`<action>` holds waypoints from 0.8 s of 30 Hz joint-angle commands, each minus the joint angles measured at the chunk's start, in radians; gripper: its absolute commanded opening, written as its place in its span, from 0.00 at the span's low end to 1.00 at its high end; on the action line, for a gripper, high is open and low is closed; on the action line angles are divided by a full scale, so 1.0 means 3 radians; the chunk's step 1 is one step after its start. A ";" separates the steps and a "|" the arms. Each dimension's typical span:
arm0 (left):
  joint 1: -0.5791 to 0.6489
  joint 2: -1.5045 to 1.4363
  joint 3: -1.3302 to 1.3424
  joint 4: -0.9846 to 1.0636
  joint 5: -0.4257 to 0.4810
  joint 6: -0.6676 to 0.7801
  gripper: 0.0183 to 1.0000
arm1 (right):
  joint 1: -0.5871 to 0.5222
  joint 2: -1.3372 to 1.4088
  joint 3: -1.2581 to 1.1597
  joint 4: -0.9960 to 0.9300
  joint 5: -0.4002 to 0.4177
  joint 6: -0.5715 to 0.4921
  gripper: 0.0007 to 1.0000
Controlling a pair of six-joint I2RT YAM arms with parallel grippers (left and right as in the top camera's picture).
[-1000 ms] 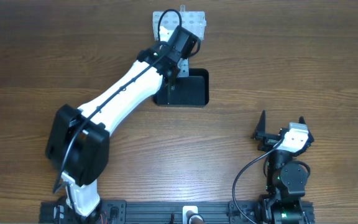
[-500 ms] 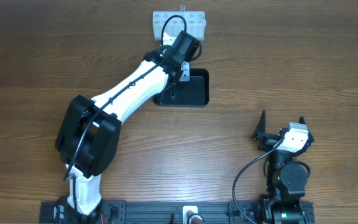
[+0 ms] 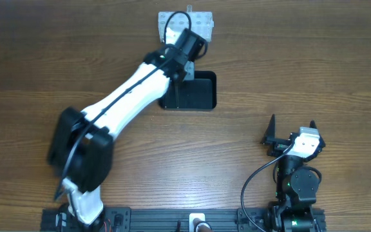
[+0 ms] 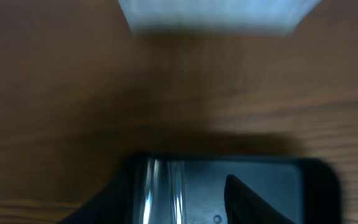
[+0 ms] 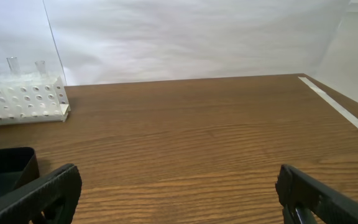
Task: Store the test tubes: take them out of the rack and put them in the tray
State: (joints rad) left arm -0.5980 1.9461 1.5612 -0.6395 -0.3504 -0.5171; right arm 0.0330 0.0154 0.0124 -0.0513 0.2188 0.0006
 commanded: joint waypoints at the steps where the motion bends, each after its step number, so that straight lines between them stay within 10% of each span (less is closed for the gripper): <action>1: 0.0148 -0.0980 -0.0128 0.0362 -0.0309 0.0534 0.61 | -0.0019 -0.0034 -0.0024 -0.0001 -0.0003 0.0019 0.99; 10: 0.1078 -0.2991 -0.1779 0.1675 0.0557 0.1134 0.98 | -0.0019 -0.0034 -0.0024 -0.0001 -0.0003 0.0019 0.99; 24: 0.1480 -0.5612 -0.4373 0.2491 0.0958 0.1202 1.00 | -0.0019 -0.0034 -0.0024 -0.0001 -0.0003 0.0019 0.99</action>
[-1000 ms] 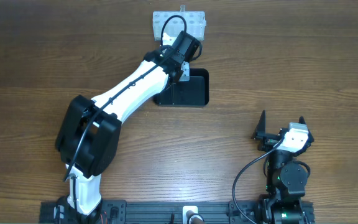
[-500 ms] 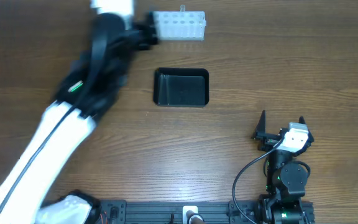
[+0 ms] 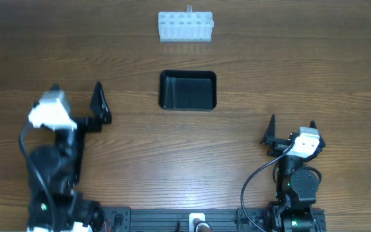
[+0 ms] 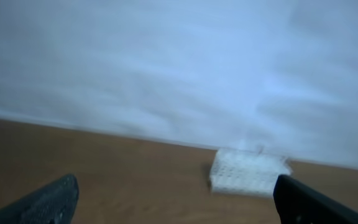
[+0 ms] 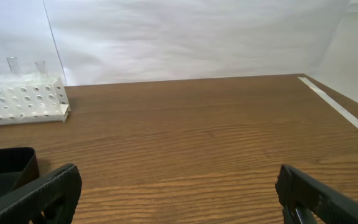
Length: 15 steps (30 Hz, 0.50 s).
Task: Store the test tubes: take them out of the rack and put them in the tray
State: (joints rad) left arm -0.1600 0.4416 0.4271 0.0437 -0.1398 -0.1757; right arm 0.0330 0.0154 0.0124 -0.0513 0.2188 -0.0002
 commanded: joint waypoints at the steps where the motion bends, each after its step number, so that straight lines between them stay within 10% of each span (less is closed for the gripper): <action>1: 0.0020 -0.0758 -0.0755 0.0282 0.0268 0.0064 1.00 | -0.0019 -0.0034 -0.0024 -0.0001 -0.0003 0.0022 0.99; 15: 0.0093 -0.1404 -0.1404 -0.0013 0.0341 0.0065 1.00 | -0.0019 -0.0034 -0.0024 -0.0001 -0.0004 0.0022 0.99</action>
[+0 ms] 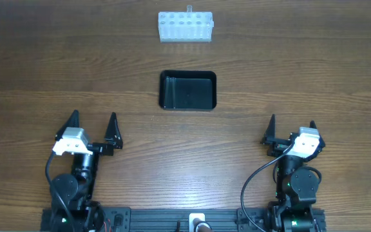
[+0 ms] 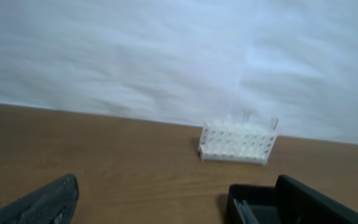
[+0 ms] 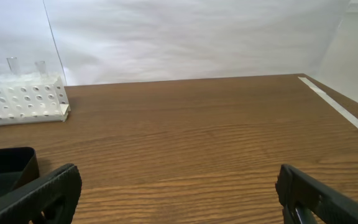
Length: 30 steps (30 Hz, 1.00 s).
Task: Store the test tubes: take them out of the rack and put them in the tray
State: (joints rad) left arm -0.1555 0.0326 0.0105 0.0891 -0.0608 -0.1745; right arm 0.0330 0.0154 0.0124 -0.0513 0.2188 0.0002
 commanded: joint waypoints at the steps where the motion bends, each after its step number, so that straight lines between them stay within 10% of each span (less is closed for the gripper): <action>1: 0.0099 -0.0041 -0.0015 -0.0237 0.0098 0.0060 1.00 | -0.0019 -0.0034 -0.0024 -0.0001 -0.0003 0.0020 0.99; 30: 0.0295 -0.0037 -0.0015 -0.0551 0.0238 0.0058 1.00 | -0.0019 -0.0034 -0.0024 -0.0001 -0.0003 0.0020 0.99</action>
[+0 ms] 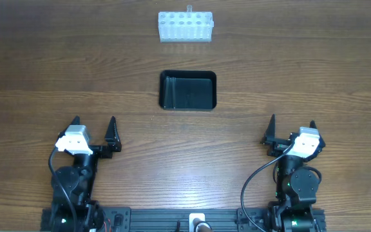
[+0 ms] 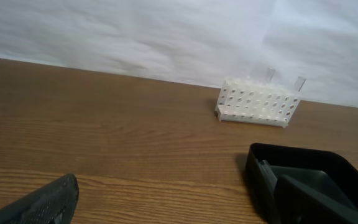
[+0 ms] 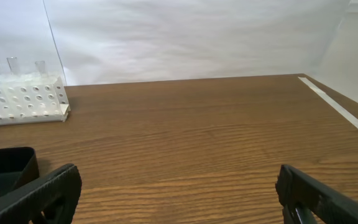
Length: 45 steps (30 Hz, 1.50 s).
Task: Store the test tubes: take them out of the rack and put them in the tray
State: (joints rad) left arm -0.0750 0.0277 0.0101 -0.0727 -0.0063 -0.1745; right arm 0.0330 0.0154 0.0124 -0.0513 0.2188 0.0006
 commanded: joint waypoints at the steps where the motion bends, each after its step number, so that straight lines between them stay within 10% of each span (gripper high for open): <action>1: 0.0027 -0.0020 -0.0014 -0.0010 0.0056 0.0058 1.00 | -0.0019 -0.0034 -0.0024 -0.0001 -0.0003 0.0019 0.99; 27: 0.0027 -0.0020 -0.0014 -0.0011 0.0056 0.0058 1.00 | -0.0018 0.0045 -0.0023 0.0243 -0.0113 0.0048 0.99; 45: 0.0027 -0.0020 -0.0014 -0.0011 0.0056 0.0058 1.00 | 0.0165 0.3305 0.1720 0.1207 -0.0979 0.0373 0.99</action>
State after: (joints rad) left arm -0.0750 0.0277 0.0101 -0.0727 -0.0029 -0.1745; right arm 0.0422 0.8669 0.4007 0.3286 0.0166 0.1032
